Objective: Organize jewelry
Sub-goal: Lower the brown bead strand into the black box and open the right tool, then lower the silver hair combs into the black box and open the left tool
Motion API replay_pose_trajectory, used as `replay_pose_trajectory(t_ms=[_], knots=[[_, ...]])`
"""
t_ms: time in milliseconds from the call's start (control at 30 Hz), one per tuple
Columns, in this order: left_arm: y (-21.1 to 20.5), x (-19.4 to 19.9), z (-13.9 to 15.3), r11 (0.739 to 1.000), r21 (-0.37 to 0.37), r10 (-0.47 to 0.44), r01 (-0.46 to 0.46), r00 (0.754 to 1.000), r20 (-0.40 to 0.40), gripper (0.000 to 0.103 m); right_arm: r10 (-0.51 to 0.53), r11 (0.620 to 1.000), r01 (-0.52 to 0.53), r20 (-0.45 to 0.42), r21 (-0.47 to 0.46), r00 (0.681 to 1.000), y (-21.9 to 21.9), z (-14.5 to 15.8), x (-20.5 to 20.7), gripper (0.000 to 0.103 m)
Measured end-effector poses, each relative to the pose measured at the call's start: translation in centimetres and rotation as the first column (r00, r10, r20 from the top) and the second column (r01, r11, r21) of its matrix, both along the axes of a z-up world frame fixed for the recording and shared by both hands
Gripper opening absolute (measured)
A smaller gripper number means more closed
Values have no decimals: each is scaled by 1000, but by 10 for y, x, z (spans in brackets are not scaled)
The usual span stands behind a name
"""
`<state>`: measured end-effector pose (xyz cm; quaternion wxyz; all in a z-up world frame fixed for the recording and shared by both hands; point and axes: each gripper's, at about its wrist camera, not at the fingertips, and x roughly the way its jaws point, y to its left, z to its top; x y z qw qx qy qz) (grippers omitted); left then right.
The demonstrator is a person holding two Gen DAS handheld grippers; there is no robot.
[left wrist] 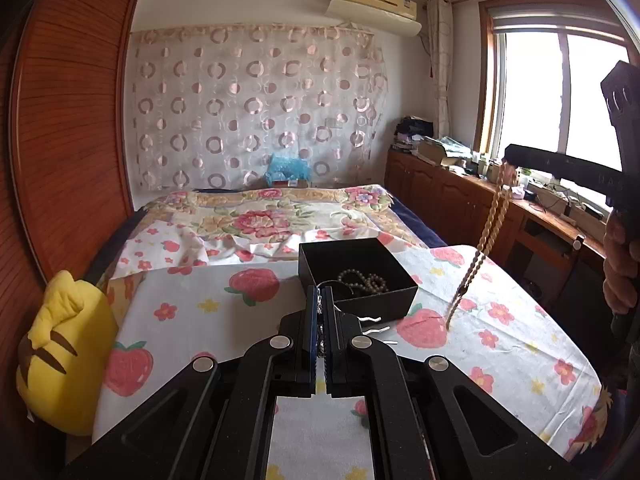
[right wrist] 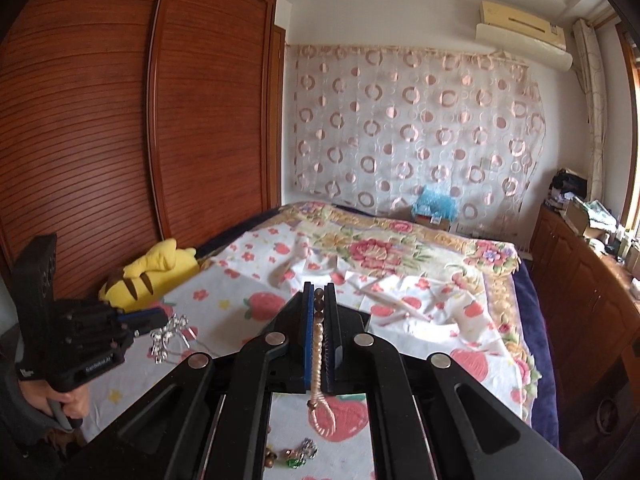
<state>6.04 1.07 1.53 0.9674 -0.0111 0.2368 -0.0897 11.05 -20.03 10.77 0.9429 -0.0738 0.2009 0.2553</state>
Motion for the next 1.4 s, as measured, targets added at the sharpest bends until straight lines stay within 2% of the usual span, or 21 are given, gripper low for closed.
replay_pose_trajectory(t_ms=[167,333,633,933,1133,1400], knots=[[1,0,2,1000,-2,0,0,1000,5,1,-5,1000,5,17,-1,1000,-2,12,5,5],[-5,14,9,1000,0,-14,14,1000,16,1,-9,1000,9,4,-10,1000,-3,9,19,5],[-20,69,16,999,0,-34,34,999,16,1,11,1000,-11,13,8,1000,0,13,41,5],[-24,126,10,1000,3,-28,28,999,-33,1,63,997,-64,23,34,998,5,30,74,5],[-24,154,-6,999,21,-27,28,997,-78,1,106,994,-104,-72,30,992,17,-7,105,6],[-25,179,-26,999,10,-44,46,989,-142,1,112,992,-121,-238,-21,965,37,-88,139,6]])
